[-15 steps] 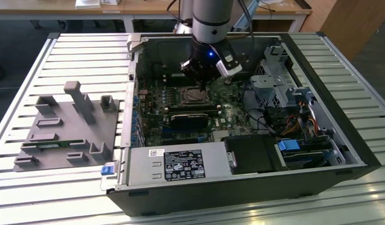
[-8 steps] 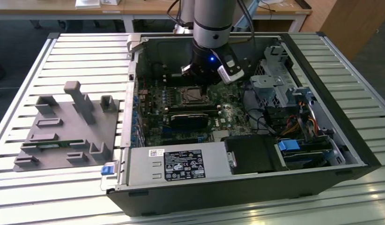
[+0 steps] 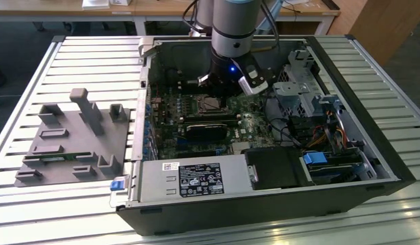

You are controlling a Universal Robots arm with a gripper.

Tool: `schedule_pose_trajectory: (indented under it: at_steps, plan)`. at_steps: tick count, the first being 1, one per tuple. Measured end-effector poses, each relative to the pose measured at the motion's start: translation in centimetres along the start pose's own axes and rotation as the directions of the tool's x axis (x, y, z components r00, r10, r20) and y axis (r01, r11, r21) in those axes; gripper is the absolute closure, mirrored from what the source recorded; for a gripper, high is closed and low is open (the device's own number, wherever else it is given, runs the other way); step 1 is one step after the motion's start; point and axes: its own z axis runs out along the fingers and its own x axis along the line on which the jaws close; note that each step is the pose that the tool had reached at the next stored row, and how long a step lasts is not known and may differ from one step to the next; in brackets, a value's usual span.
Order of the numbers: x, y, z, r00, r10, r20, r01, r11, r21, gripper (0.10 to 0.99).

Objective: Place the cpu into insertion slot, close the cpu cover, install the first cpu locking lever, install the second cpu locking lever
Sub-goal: 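Install the second cpu locking lever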

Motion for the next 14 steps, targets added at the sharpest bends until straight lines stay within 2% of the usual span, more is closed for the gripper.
schedule_pose_trajectory:
  at_steps: [6, 7, 8, 9, 14]
  plan:
    - [1.55, -0.1, -0.01, 1.0, 0.0, 0.0, 0.0, 1.0, -0.004, 0.98]
    - [1.86, -0.1, -0.01, 1.0, 0.0, -0.0001, 0.0, 1.0, -0.004, 0.98]
    - [2.57, -0.1, 0.0, 1.0, 0.0, 0.0, 0.0, 1.0, -0.004, 0.98]
    - [2.8, -0.1, 0.03, 1.0, 0.0, 0.0001, 0.0, 1.0, -0.004, 0.98]
    - [3.2, -0.14, 0.46, 1.0, 0.0, -0.0005, 0.0, 1.0, -0.004, 0.98]
